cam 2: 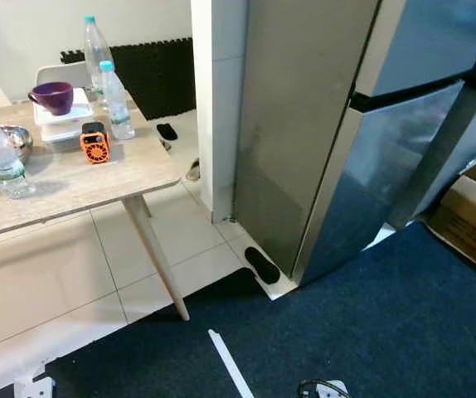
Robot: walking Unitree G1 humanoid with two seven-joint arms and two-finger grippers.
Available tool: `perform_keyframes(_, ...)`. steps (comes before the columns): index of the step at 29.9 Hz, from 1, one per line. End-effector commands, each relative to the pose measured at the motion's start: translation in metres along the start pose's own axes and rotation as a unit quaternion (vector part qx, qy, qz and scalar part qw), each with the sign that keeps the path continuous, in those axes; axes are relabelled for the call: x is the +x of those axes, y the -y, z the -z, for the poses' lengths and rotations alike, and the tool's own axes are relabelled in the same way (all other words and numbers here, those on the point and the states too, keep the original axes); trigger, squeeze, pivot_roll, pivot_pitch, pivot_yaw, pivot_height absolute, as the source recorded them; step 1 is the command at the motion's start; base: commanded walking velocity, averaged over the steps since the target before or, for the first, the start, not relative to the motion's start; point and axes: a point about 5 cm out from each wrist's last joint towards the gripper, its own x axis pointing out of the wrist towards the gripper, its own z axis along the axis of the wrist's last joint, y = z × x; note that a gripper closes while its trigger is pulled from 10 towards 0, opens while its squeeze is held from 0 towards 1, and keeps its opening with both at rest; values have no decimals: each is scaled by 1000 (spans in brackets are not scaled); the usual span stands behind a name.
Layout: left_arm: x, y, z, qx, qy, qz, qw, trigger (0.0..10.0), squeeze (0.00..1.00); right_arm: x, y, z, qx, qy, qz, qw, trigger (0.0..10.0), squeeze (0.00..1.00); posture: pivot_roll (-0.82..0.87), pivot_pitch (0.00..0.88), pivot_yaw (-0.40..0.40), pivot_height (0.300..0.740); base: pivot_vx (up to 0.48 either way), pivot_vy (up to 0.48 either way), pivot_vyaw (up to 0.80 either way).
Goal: Restocking fridge
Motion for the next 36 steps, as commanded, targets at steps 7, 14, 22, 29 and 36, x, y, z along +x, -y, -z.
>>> perform_keyframes(7, -4, 0, 30, -6, -56, -6, 998, 10000, 0, 0, 2, 0, -7, 2, 4, 1000, 10000, 0, -16, 0, 11, 740, 0, -419, 0)
perform_keyframes(14, -3, 3, 30, -5, -56, -2, 998, 10000, 0, 0, 2, 1, -8, 2, 5, 1000, 10000, 0, -18, 0, 12, 740, 0, -432, 0)
perform_keyframes(22, -3, 4, 29, -4, -56, 0, 998, 10000, 0, -1, 3, 2, -8, 1, 6, 1000, 10000, 0, -18, 0, 12, 740, 0, -438, 0)
perform_keyframes(29, -4, 3, 31, -2, -60, -1, 998, 10000, 0, -1, 5, 2, -8, 1, 7, 1000, 10000, 0, -22, 0, 11, 740, 0, -444, 0)
perform_keyframes(36, -4, 4, 32, 2, -62, -1, 998, 10000, 0, -1, 5, 2, -7, 1, 6, 1000, 10000, 0, -22, 0, 13, 740, 0, -446, 0)
